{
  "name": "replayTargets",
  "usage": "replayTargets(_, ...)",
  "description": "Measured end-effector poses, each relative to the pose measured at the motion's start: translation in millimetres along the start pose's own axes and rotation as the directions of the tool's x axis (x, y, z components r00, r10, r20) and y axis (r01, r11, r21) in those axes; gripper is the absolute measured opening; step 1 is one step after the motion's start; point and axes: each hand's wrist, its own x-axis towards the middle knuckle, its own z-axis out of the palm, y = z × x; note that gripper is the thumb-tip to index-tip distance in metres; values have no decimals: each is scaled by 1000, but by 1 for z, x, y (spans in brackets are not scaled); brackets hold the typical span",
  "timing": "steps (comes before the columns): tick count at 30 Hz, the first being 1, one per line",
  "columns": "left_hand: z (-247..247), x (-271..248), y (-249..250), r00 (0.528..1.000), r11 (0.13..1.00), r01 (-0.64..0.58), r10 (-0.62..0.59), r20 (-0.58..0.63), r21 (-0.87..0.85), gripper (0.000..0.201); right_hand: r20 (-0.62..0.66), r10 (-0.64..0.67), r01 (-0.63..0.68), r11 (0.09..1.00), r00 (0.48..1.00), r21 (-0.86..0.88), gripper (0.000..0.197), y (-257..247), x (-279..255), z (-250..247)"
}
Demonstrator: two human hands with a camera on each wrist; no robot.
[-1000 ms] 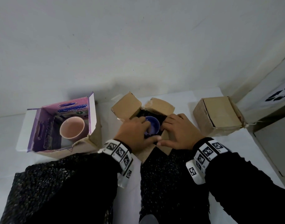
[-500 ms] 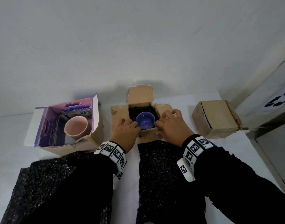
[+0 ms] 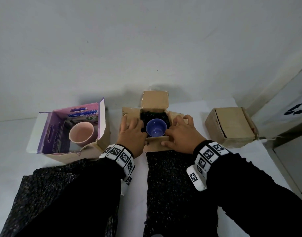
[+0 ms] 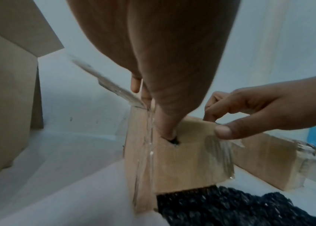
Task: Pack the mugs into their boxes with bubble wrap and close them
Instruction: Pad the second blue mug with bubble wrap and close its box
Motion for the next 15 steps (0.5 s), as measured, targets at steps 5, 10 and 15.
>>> replayTargets(5,3,2,-7,999,997,-6,3,-35,-78,42,-21,42,-42,999,999,3,50,8,4,-1)
replayTargets(10,2,14,-2,1000,997,-7,9,18,-73,58,-143,81,-71,995,986,70,30,3,29,-12)
replayTargets(15,9,6,-2,998,999,-27,25,-65,-41,55,46,-5,-5,976,999,216,46,-2,69,-16)
